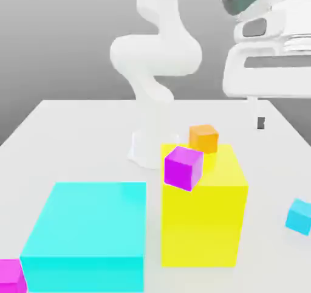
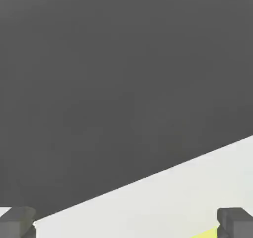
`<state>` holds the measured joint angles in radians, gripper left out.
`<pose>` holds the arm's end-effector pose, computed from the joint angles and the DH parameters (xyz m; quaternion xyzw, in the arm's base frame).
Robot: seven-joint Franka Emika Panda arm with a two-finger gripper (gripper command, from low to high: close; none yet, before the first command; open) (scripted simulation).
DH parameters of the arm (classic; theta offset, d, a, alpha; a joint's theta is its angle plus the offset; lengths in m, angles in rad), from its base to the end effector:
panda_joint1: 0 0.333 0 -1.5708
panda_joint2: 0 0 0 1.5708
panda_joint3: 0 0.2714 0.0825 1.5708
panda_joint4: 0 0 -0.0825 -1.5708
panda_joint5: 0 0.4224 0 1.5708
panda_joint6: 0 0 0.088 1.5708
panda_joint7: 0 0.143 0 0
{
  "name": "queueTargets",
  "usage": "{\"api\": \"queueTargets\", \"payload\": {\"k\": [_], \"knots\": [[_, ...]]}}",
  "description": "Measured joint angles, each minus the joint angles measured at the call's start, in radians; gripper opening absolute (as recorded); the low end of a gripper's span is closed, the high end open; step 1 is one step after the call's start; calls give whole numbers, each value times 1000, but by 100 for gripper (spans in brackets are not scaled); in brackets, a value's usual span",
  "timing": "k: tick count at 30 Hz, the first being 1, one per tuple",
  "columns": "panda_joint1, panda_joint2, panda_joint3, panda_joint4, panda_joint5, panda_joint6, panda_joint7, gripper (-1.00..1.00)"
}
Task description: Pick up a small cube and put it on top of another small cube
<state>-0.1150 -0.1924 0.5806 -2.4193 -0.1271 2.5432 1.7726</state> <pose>0.4879 0.2347 0.2979 -0.8120 0.5588 -0.1463 0.0833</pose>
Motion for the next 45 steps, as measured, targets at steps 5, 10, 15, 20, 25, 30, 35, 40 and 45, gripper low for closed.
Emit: {"api": "queueTargets", "payload": {"k": [5,10,15,20,25,30,35,40,45], "knots": [[30,149,79,-23,-105,45,261,0],[119,299,83,-44,-208,86,520,0],[224,435,67,-68,-262,133,745,0],[361,586,-67,-42,-403,222,908,0],[418,645,-137,-25,-469,263,959,-100],[401,629,-116,-30,-452,252,946,-100],[301,487,28,-63,-284,166,797,-100],[215,472,19,13,-285,132,596,-100],[114,473,-17,100,-292,102,385,-100]]}}
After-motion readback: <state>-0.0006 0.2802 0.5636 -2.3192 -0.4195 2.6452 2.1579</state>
